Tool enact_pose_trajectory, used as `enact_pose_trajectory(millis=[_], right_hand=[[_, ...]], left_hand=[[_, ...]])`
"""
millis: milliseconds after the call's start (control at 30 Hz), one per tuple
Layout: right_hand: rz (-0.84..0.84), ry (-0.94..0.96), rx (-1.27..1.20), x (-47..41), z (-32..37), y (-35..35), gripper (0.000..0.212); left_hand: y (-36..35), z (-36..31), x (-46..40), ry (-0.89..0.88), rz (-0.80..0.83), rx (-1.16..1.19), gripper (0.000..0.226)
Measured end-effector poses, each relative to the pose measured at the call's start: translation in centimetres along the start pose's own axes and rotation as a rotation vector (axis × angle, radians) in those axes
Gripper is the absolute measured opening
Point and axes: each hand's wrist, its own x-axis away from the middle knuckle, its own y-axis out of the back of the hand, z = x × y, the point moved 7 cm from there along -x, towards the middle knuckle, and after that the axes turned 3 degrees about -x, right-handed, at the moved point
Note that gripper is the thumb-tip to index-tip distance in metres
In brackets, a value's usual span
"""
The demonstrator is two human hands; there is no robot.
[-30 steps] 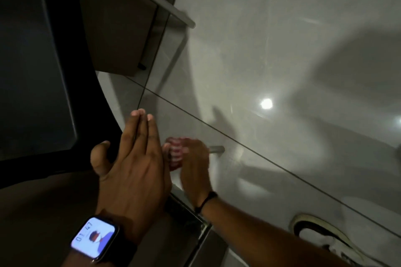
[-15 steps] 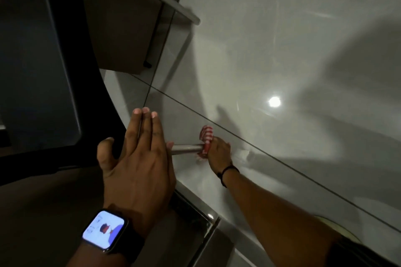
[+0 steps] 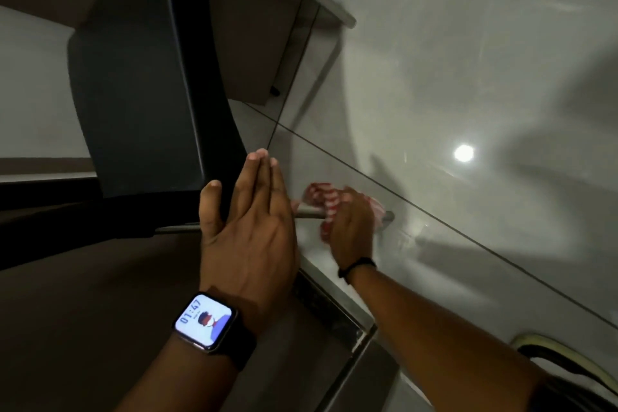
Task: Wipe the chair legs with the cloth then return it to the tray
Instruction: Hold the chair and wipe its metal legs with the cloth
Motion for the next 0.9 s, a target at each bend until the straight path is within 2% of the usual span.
enact_pose_trajectory(millis=[100,233,300,400,467,533,600,667,700,767,833,900], right_hand=[[0.127,-0.215,0.264,-2.9,-7.5,0.2,0.038],[0.221,-0.362,0.164,-5.7,-14.0,1.1,0.055],[0.192,-0.397,0.119,-5.7,-14.7,1.7,0.052],[0.162,-0.182,0.153,-3.1,-8.1,0.7,0.053],[0.105,0.046,0.006,-0.3,-0.7,-0.6,0.050],[-0.023,0.284,-0.103,1.9,5.8,-1.7,0.051],[-0.112,0.380,-0.058,2.7,8.3,-2.3,0.048],[-0.139,0.398,0.002,2.4,6.0,-2.4,0.022],[-0.137,0.343,0.038,1.8,3.8,-2.0,0.005],[-0.090,0.158,0.059,-0.2,-1.3,-0.2,0.018],[-0.043,0.037,0.208,-3.0,-5.4,2.4,0.024],[0.103,-0.281,0.210,-5.6,-10.2,4.0,0.045]], left_hand=[[-0.4,-0.3,-0.3,-0.073,-0.058,0.073,0.061],[-1.0,0.0,-0.7,-0.094,-0.130,0.086,0.058],[-1.1,-0.1,-0.7,-0.088,-0.127,0.071,0.058],[-0.6,-0.2,-0.5,-0.070,-0.112,0.052,0.060],[-0.2,-0.4,-0.4,-0.073,-0.097,0.051,0.062],[-0.1,-0.6,-0.4,-0.077,-0.075,0.065,0.061],[-0.1,-0.4,-0.5,-0.059,-0.054,0.067,0.061],[-0.3,-0.4,-0.7,-0.053,-0.043,0.064,0.062],[-0.4,-0.5,-0.8,-0.045,-0.037,0.064,0.063],[-0.5,-0.6,-1.0,0.001,-0.045,0.065,0.061],[-0.6,-0.4,-1.0,0.069,-0.063,0.069,0.058],[-0.8,-0.4,-1.0,0.124,-0.056,0.054,0.058]])
